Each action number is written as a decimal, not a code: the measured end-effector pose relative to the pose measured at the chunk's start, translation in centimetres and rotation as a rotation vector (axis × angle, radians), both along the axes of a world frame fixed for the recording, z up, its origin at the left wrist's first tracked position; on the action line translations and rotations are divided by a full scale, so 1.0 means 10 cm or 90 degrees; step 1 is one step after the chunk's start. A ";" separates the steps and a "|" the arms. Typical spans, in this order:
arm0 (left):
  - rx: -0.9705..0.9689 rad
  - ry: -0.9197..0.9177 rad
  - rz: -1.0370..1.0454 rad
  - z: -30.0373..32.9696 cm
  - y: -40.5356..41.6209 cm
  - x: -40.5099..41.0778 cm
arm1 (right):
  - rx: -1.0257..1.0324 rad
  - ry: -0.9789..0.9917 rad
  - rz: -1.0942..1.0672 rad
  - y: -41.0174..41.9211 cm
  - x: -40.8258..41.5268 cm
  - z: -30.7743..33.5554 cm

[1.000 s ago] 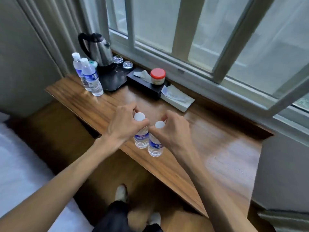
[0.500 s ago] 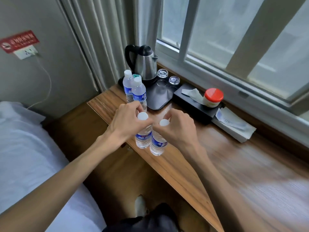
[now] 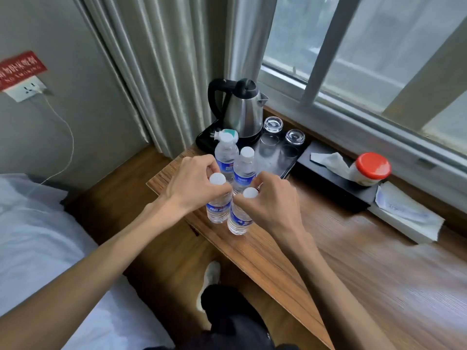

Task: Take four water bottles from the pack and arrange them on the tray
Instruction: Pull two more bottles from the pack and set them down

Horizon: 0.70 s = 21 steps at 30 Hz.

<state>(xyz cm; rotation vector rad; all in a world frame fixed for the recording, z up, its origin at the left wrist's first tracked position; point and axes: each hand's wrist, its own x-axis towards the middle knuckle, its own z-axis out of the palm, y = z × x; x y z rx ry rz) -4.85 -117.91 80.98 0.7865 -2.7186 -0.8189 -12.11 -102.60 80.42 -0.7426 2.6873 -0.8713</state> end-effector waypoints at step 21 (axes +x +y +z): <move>0.090 -0.015 -0.249 -0.29 -1.08 -0.52 | 0.035 0.024 -0.280 -0.93 0.03 -0.34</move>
